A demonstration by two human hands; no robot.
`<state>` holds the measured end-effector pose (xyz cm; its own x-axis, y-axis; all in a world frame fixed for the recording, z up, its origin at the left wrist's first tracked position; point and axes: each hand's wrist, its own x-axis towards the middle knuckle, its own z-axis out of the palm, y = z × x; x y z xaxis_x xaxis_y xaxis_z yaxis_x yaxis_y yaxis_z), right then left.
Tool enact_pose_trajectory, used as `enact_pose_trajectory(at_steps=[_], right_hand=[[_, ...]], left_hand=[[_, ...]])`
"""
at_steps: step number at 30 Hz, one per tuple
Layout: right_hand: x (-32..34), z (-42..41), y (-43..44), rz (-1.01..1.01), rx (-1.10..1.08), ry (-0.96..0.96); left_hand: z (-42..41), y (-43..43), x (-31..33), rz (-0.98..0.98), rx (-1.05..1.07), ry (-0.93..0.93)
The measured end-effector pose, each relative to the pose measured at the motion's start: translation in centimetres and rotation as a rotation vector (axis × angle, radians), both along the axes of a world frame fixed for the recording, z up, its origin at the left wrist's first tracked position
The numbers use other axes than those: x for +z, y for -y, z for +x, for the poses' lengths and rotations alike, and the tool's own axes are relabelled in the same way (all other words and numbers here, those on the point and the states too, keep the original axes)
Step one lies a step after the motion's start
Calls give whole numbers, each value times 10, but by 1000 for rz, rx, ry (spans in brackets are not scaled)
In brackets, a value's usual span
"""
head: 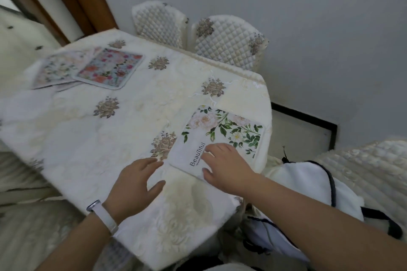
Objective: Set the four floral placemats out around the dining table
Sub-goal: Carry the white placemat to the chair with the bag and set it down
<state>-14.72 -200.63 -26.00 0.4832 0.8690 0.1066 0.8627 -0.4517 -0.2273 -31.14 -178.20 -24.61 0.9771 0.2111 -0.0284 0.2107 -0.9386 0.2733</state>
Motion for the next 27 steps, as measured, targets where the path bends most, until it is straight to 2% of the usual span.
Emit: enact_pose_trajectory(at_steps=[5,10,14,20,27], right_hand=[[43,-35,-34,-5,190,36],[62,-84,-73,-5,398,45],[73,-143,-101,19,529,65],[93,-235,-152,36,684,109],[86,-377,-228,-22,757,82]], left_hand=[[-80,8,42,128,180,1],[-172,16,72,265,473,-49],[-251,26,87,354,629,-96],[-362,22,94,388,838,-68],[-512,-19,71,350,957,-93]])
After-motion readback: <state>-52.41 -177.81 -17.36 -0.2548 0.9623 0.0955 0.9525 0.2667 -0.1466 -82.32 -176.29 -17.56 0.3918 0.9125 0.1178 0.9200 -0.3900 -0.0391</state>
